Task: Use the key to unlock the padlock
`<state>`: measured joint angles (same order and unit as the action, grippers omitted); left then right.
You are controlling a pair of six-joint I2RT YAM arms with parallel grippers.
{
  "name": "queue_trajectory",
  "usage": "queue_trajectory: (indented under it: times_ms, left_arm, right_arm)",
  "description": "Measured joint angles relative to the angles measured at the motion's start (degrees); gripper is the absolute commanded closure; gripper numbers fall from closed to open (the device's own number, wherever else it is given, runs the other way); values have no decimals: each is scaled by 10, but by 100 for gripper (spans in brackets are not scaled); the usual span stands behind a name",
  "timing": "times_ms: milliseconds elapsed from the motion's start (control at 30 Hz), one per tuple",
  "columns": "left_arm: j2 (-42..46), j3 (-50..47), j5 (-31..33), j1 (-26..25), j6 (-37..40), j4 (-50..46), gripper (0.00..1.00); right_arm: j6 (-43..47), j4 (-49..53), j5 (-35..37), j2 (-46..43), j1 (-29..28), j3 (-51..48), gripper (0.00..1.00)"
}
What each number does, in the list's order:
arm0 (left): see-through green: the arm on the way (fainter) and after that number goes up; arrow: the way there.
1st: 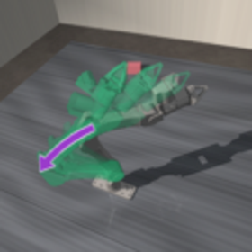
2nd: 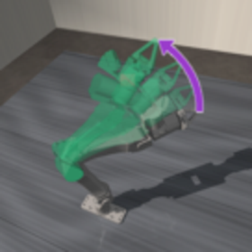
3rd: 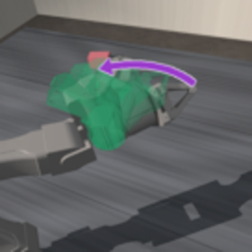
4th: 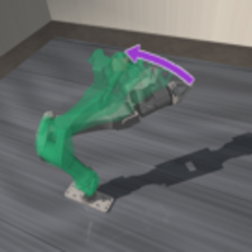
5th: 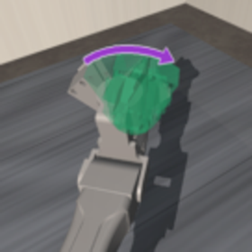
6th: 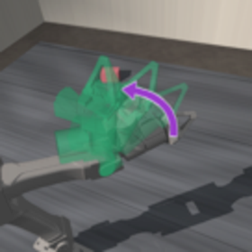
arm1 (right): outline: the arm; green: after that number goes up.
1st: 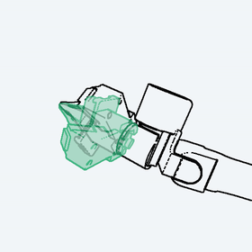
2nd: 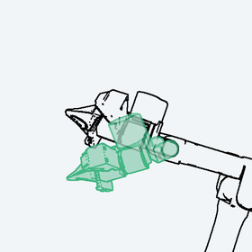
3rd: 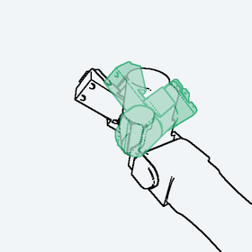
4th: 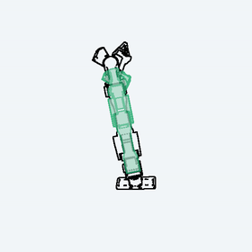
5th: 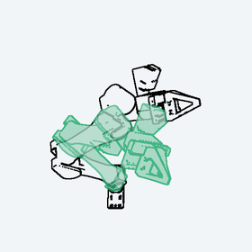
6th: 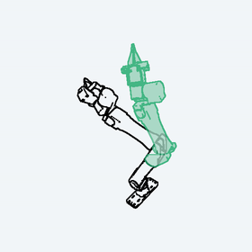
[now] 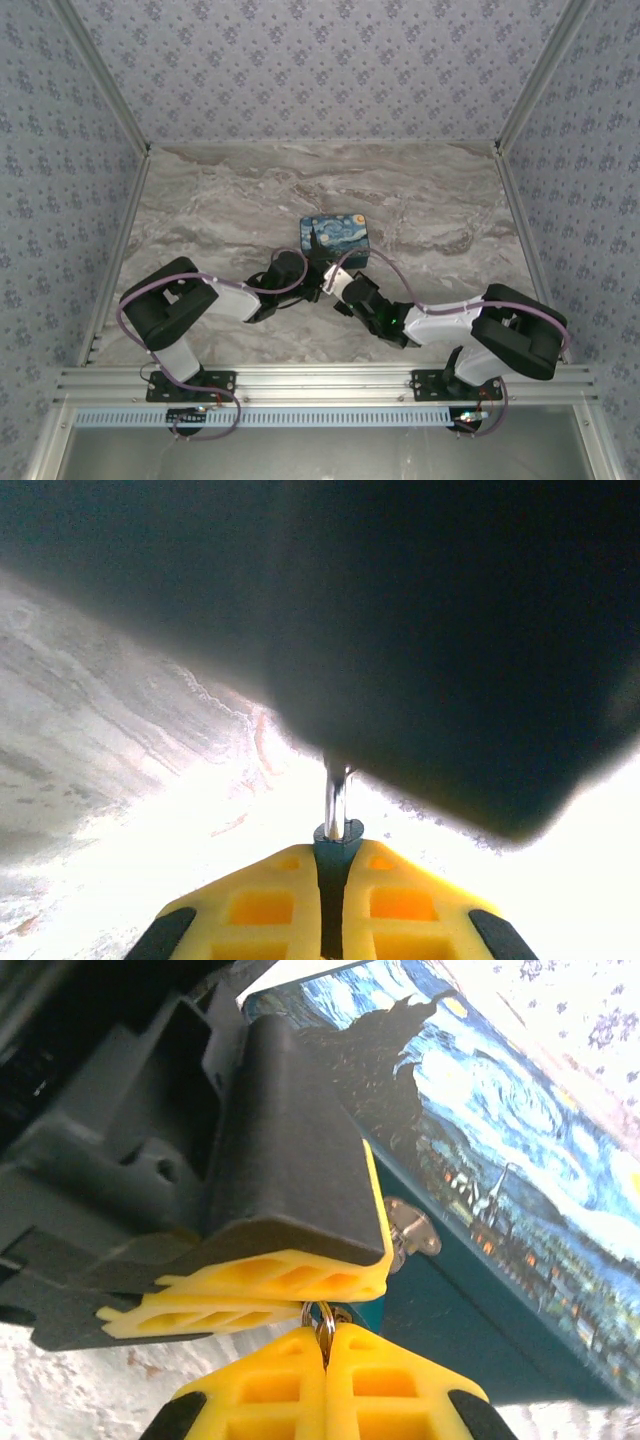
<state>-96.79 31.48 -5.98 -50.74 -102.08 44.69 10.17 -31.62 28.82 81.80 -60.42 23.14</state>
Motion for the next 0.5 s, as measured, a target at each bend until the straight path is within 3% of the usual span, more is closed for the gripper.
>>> queue_trajectory:
  times_ms: [233, 433, 500]
  left_arm:
    - [0, 0, -2, 0, 0, -1, 100]
    - [0, 0, -1, 0, 0, -3, 100]
    - [0, 0, -1, 0, 0, -3, 95]
  right_arm:
    - [-124, -57, -11, 7, 2, -25, 100]
    - [-161, -64, -16, 9, 4, -27, 100]
    - [-168, -64, -19, 9, 6, -27, 100]
